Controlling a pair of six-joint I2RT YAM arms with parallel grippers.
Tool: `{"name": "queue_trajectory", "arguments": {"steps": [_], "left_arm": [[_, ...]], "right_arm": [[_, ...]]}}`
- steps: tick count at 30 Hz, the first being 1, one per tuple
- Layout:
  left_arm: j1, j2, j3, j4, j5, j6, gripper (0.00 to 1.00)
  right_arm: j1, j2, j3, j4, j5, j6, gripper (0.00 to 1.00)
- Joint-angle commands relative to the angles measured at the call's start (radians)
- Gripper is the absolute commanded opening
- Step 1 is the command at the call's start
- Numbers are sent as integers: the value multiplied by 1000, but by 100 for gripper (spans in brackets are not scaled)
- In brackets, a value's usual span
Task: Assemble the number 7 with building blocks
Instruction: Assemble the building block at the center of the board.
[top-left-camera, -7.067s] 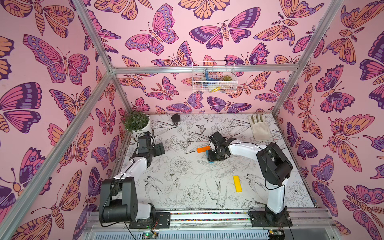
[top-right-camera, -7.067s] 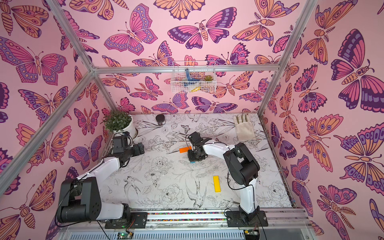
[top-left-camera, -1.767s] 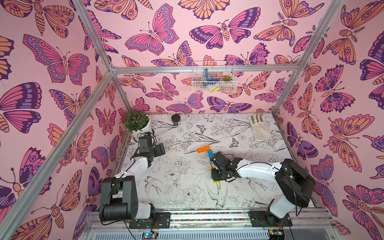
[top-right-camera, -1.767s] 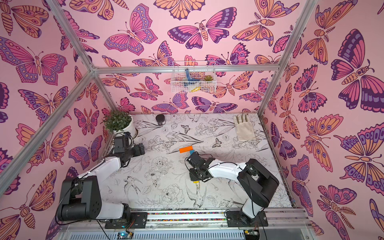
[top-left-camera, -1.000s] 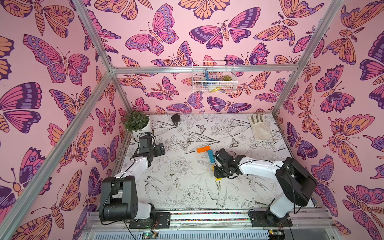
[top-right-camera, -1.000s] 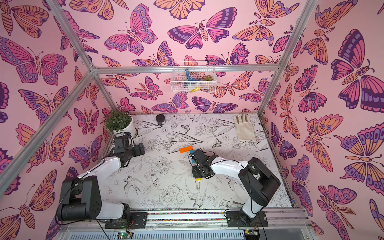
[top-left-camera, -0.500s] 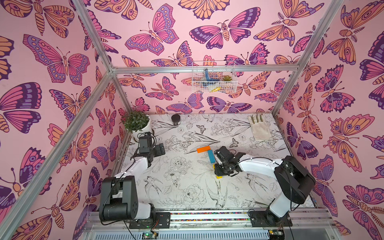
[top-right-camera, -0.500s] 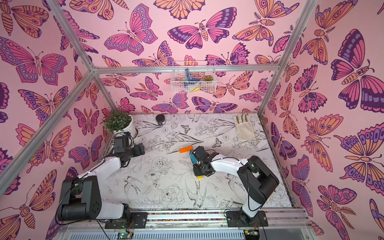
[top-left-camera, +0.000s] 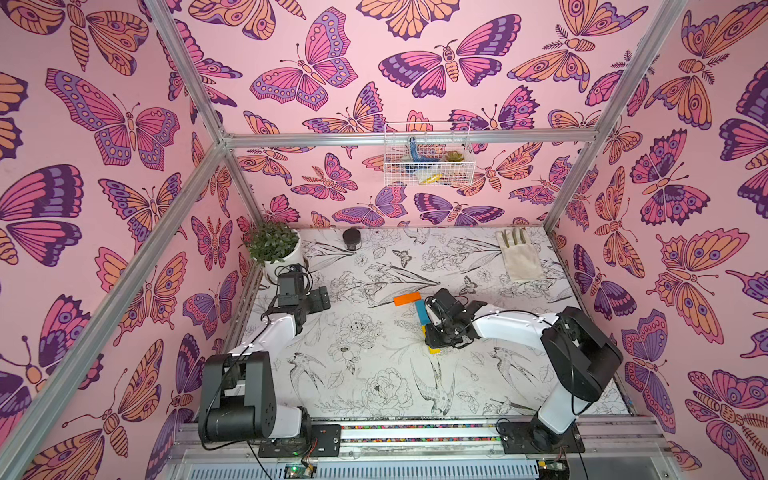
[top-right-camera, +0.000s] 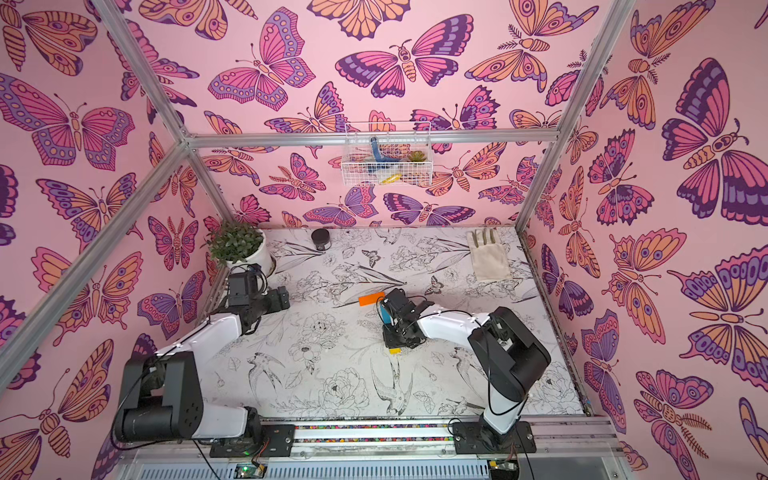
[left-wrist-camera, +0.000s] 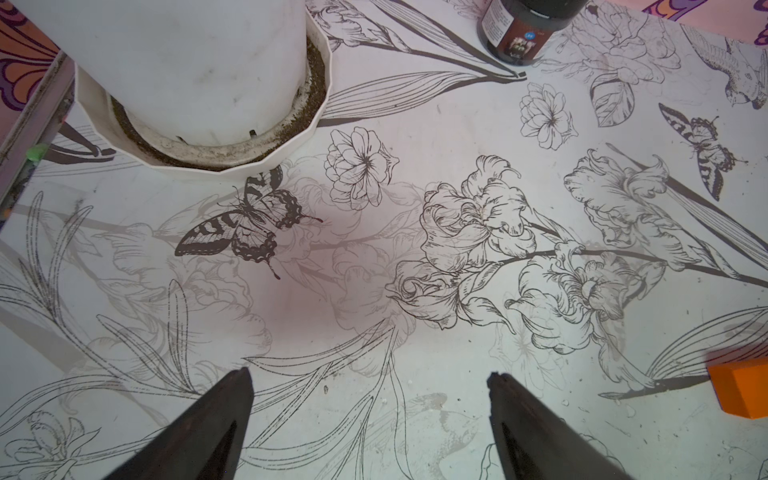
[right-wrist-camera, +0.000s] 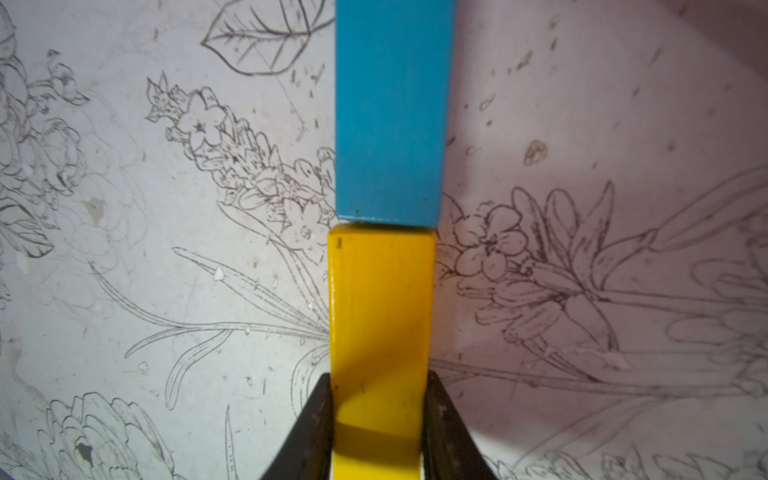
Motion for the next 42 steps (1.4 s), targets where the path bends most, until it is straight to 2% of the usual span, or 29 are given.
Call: {"name": "queue_trajectory", "arguments": {"steps": [1,28,42], "left_arm": [[-4,11,1,4,-14,11,94],[-3,8,-1,4,-16,10,94],[-3,6,0,4,-14,10,94]], "right_arm": [[-6,46,-1,-32,-4,-12,15],[-16,67,34,-55,36,-30,17],[-16,-39,-33,-70,50,9,16]]}}
